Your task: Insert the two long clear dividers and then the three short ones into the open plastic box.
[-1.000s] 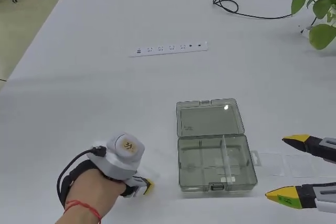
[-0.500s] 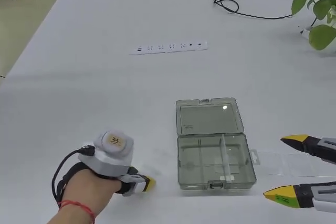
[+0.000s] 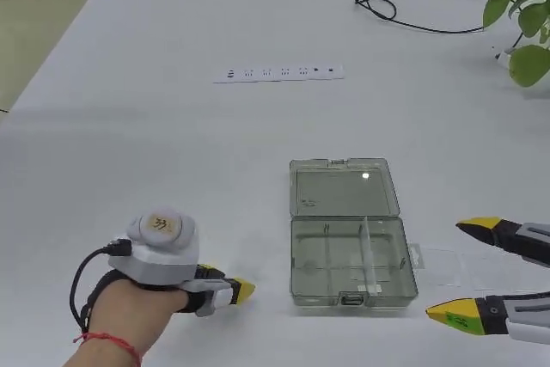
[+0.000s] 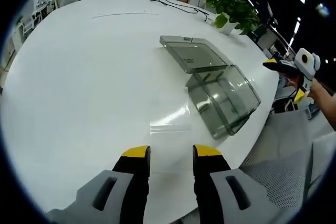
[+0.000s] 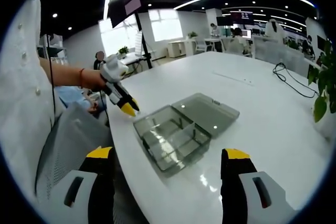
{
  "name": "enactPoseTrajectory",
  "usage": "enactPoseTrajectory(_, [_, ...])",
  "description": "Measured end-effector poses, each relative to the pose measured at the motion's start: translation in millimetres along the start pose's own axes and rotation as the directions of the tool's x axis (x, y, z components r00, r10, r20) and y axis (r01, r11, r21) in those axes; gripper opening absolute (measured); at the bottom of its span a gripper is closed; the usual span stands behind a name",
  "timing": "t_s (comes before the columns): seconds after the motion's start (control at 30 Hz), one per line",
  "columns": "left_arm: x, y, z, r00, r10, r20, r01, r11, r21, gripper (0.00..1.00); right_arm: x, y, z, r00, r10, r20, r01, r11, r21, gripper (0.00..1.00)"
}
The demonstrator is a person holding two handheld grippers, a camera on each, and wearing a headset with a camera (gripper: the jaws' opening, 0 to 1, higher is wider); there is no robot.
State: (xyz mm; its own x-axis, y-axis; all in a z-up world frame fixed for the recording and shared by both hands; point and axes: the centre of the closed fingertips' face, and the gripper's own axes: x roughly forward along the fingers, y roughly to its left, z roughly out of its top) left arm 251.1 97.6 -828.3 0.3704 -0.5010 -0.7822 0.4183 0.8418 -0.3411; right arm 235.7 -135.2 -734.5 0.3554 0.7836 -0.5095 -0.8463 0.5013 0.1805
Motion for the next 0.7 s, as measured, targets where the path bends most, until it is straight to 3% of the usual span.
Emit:
enactPoseTrajectory(0.23, [-8.3, -9.1, 15.1, 0.9977, -0.029, 0.062, 0.03, 0.999, -0.012, 0.3, 0.1, 0.2, 4.7, 1.0, -0.006, -0.005, 0.006, 1.0, -0.006, 0.84])
enactPoseTrajectory(0.33, [-11.6, -18.1, 25.3, 0.9925, -0.062, 0.105, 0.064, 0.998, -0.015, 0.3, -0.5, 0.9, 7.4, 1.0, -0.009, -0.002, 0.009, 1.0, -0.006, 0.83])
enactPoseTrajectory(0.47, [-14.8, -24.8, 33.0, 0.9885, -0.078, 0.129, 0.08, 0.997, -0.006, 0.3, -0.8, 1.6, 11.4, 0.9999, -0.014, 0.001, 0.014, 1.0, 0.002, 0.82])
enactPoseTrajectory(0.7, [-19.1, -43.5, 48.1, 0.9741, -0.131, 0.184, 0.135, 0.991, -0.005, 0.3, 1.4, 5.2, 26.9, 0.9994, -0.021, 0.027, 0.021, 1.0, 0.016, 0.79])
